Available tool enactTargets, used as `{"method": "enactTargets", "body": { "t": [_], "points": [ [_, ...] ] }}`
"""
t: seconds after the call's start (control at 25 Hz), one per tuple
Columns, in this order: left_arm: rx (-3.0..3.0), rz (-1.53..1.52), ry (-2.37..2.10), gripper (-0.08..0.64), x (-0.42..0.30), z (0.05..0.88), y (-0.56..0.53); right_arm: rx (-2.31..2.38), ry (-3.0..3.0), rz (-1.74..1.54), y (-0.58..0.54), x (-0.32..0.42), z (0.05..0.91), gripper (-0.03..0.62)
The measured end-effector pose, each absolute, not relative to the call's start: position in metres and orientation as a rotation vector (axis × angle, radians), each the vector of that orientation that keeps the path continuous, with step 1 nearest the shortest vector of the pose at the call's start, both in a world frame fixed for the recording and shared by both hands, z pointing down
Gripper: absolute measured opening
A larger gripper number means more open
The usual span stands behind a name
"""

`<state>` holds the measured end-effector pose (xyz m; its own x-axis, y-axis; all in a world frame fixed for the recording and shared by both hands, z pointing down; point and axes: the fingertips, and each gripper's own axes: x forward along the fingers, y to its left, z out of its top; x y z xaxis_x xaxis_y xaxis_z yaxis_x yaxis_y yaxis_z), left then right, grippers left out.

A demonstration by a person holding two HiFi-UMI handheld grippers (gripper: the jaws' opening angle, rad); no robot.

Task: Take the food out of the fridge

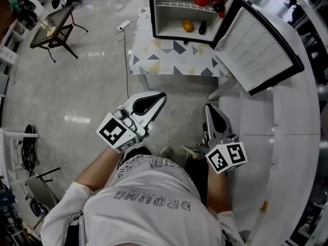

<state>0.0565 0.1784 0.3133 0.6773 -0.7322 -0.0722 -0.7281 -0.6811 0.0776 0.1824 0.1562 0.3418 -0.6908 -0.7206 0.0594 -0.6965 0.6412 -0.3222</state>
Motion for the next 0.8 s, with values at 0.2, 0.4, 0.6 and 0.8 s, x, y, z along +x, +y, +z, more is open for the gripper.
{"method": "enactTargets", "body": {
  "t": [0.2, 0.4, 0.6, 0.8],
  "points": [
    [2.830, -0.155, -1.258, 0.007, 0.063, 0.316, 0.171, -1.182, 2.789, -0.495, 0.148, 0.189, 0.344, -0.009],
    [2.814, -0.155, -1.274, 0.007, 0.061, 0.323, 0.165, -1.181, 2.793, -0.492, 0.140, 0.190, 0.347, -0.009],
    [2.801, -0.167, -1.270, 0.007, 0.054, 0.328, 0.154, -1.198, 2.800, -0.502, 0.130, 0.187, 0.351, -0.009],
    [2.801, -0.177, -1.251, 0.006, 0.041, 0.332, 0.131, -1.218, 2.796, -0.512, 0.111, 0.174, 0.356, -0.009]
  ]
}}
